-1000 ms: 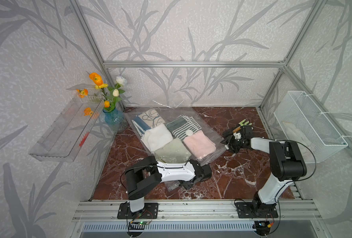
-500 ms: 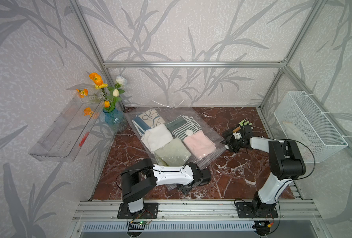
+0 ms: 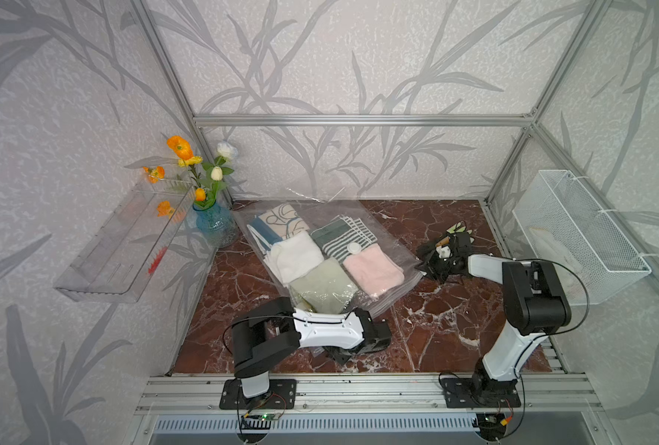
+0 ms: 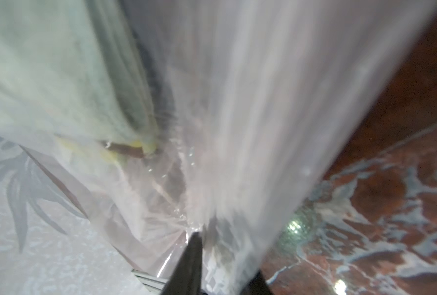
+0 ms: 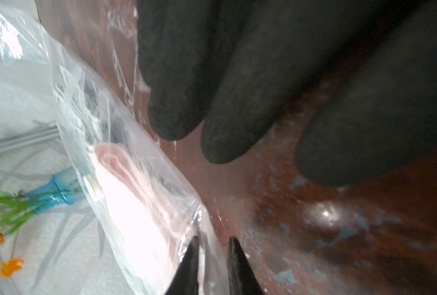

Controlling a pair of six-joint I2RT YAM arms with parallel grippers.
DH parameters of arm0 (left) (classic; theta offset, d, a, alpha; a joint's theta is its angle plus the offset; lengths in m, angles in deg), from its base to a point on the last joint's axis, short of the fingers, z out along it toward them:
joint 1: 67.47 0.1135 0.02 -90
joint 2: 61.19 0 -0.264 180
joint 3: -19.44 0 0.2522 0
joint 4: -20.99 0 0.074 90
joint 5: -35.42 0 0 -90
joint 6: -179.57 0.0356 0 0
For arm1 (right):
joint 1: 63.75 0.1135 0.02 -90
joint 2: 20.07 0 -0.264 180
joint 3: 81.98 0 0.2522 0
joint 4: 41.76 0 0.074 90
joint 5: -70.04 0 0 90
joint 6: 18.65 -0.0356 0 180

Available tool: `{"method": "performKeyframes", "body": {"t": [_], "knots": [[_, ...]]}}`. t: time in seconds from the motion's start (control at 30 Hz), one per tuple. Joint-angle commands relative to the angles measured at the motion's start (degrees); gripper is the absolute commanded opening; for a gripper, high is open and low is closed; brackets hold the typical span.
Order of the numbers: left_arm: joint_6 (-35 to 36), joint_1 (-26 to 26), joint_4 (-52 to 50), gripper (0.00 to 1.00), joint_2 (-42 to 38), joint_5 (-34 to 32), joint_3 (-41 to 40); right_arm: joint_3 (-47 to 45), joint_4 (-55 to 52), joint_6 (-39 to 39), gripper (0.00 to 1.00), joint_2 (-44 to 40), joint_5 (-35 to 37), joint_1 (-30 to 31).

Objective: Place the folded towel into the vacuum bag
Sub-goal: Adjust the vacuum bag at the center of the board.

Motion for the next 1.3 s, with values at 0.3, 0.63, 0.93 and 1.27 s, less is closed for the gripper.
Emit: {"method": "performKeyframes", "body": {"t": [0.3, 0.63, 0.93, 1.27], "knots": [[2.69, 5.18, -10.95, 0.0, -27.71, -14.03, 9.55, 23.72, -11.63, -3.3, 0.0, -7.65, -0.73, 2.05], [8.55, 9.07, -8.69, 0.0, -44.86, -12.19, 18.04, 54.42, -24.44, -1.83, 0.0, -2.22, -4.71, 2.61], [9.96, 10.2, 2.23, 0.0, -47.5, -4.55, 16.94, 66.84, -39.73, 8.01, 0.0, 0.57, 2.32, 3.99], [14.31, 12.47, -2.14, 0.0, -48.21, -14.42, 28.13, 66.71, -35.09, 4.96, 0.0, 0.21, -2.31, 2.88]]}}
